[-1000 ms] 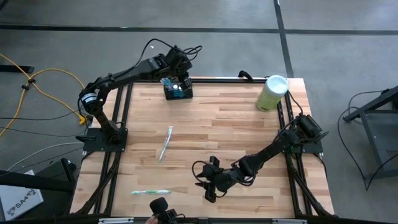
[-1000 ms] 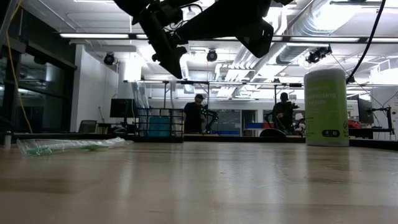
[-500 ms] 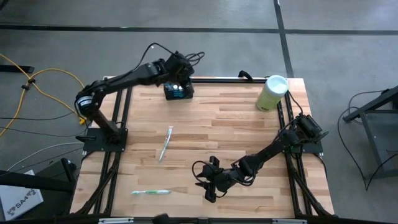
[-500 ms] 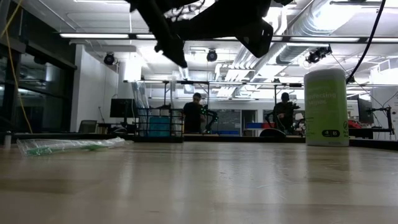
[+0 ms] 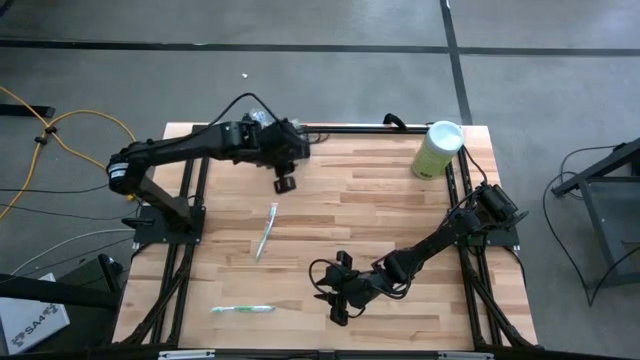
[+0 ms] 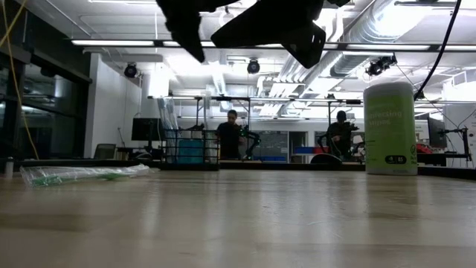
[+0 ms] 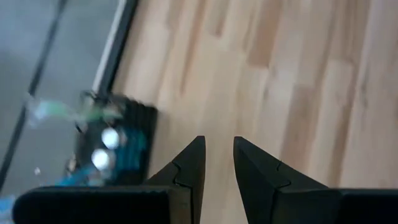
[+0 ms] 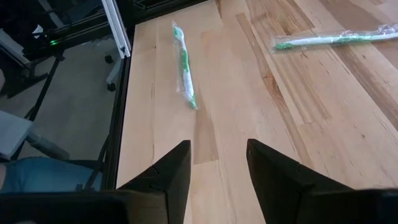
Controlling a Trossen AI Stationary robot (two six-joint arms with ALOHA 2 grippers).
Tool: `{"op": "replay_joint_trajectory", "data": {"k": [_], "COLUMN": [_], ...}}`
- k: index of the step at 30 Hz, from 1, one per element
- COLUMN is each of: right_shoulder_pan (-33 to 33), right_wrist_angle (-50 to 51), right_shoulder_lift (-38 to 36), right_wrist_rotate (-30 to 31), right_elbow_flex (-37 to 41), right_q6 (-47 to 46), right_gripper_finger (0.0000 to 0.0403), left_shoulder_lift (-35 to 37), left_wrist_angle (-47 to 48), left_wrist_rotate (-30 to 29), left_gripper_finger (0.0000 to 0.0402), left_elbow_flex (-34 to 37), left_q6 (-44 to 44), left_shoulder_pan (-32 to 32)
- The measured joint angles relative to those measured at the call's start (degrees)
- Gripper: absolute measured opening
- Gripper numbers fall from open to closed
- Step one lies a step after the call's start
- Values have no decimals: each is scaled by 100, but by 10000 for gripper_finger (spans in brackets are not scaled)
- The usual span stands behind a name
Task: Pick & Place toothbrushing station
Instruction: Put the top green toothbrush into the wire organizer
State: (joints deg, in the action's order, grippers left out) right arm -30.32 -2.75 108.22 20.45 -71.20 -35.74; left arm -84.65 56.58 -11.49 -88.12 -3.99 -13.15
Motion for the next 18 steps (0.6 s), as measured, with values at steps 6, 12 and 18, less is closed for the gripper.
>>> {"op": "replay_joint_trajectory", "data": {"k": [6, 12, 18], "right_shoulder_pan": [81, 234, 233], "right_wrist_angle": [39, 266, 390], "right_shoulder_lift": [0, 0, 0], "right_wrist_rotate": [-172, -601, -608], "right_elbow_flex": [0, 0, 0], "right_q6": [147, 88, 178], "right_gripper_finger": [148, 148, 148], "left_shoulder_lift": [21, 81, 104], "left_wrist_angle": [685, 1088, 1447], "left_wrist_rotate": [22, 38, -26], "left_gripper_finger": [63, 43, 41], "left_elbow_flex": [7, 22, 54], "left_q6": [444, 650, 1208], "left_shoulder_pan": [409, 912, 1376]}}
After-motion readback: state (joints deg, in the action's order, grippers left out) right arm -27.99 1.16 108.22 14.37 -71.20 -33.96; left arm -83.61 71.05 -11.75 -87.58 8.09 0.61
